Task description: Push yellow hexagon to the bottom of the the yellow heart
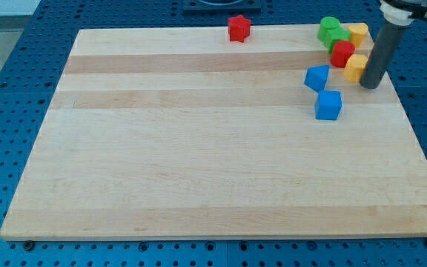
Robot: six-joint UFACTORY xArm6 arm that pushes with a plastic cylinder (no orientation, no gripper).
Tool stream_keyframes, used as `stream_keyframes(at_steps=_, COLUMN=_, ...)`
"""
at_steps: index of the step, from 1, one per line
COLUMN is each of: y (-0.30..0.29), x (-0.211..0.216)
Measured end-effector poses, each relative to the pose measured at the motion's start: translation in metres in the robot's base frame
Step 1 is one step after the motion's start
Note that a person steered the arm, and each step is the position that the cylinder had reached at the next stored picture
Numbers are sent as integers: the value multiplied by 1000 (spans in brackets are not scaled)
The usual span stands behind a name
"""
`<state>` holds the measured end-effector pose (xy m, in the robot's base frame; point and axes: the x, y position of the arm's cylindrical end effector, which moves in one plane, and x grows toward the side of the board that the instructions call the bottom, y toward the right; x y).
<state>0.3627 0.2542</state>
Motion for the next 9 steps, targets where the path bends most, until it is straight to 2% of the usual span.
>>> stream_keyframes(at_steps=1, y=0, x=10)
stream_keyframes(at_steps=4, y=0, x=82)
stream_keyframes(at_steps=5, y=-7, x=82)
stream_keyframes(at_steps=9, y=-15, x=-18)
